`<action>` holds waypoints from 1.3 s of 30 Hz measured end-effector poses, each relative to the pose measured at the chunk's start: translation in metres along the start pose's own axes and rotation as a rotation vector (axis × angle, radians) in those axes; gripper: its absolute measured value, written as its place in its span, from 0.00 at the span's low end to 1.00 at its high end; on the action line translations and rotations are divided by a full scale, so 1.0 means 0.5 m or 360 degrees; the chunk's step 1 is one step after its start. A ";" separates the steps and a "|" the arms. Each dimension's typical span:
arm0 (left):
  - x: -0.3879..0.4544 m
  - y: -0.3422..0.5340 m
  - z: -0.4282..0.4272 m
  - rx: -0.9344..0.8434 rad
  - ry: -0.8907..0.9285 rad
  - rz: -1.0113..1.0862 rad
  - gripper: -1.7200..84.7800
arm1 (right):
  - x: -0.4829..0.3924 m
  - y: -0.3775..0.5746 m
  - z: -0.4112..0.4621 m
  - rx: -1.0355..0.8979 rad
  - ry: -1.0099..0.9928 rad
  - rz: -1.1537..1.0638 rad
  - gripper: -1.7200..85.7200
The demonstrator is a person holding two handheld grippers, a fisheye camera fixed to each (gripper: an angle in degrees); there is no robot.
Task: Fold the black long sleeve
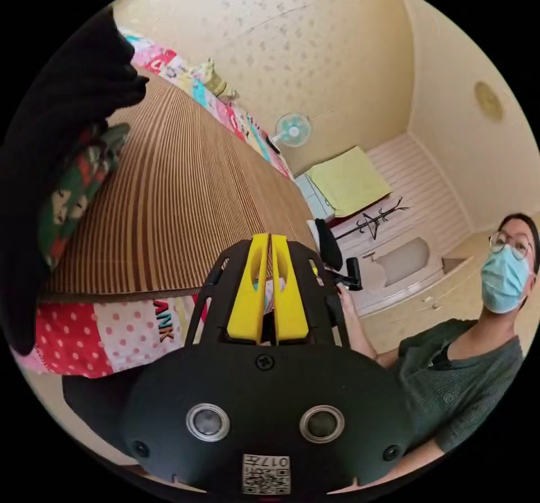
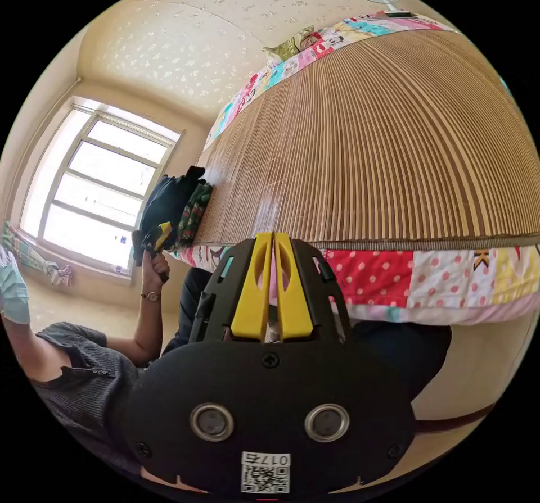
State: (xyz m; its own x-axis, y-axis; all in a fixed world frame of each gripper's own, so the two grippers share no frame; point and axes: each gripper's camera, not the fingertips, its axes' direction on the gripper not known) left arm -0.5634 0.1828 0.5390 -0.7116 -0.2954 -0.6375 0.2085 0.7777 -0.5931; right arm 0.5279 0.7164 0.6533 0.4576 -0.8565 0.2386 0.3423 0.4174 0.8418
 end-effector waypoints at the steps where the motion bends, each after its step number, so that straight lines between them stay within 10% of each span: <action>1: 0.044 0.004 -0.061 0.0032 -0.0290 0.0028 0.02 | 0.004 0.017 -0.016 -0.0012 -0.0063 0.0035 0.10; 5: 0.198 -0.027 -0.263 0.0416 -0.1478 -0.0026 0.17 | 0.009 0.043 -0.052 -0.0037 -0.0214 0.0074 0.10; 8: 0.215 -0.093 -0.368 0.0550 -0.1592 -0.0070 0.19 | 0.003 0.039 -0.064 -0.0138 -0.0225 0.0072 0.10; 12: 0.092 -0.183 -0.355 0.0200 -0.1381 -0.0237 0.14 | -0.009 0.037 -0.098 -0.0115 -0.0389 0.0053 0.10; 16: -0.015 -0.159 -0.427 0.0563 -0.0600 -0.0629 0.07 | 0.016 0.062 -0.139 -0.0005 -0.0690 0.0135 0.09; 21: 0.172 -0.242 -0.378 0.0650 0.0028 -0.0036 0.06 | 0.059 0.104 -0.194 0.0132 -0.0905 0.0218 0.08; 26: 0.463 -0.183 -0.107 0.0131 0.0596 0.0654 0.07 | 0.070 0.105 -0.236 0.0279 -0.0903 0.0246 0.05; 30: 0.512 -0.041 0.086 -0.0228 0.0585 0.0647 0.07 | 0.071 0.116 -0.254 0.0420 -0.0880 0.0247 0.02; 34: 0.418 0.132 0.286 -0.0759 -0.0123 0.0323 0.07 | 0.125 0.164 -0.264 0.0519 -0.0657 0.0443 0.02; 39: 0.306 0.251 0.327 -0.0952 0.0204 -0.0031 0.07 | 0.140 0.177 -0.252 0.0463 -0.0368 0.0451 0.05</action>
State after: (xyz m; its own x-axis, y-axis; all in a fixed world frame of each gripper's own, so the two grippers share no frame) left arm -0.5363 0.1445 0.2867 -0.7943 -0.2722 -0.5431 -0.1916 0.9606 -0.2011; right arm 0.6936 0.7317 0.6834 0.2937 -0.7800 0.5525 -0.0292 0.5704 0.8208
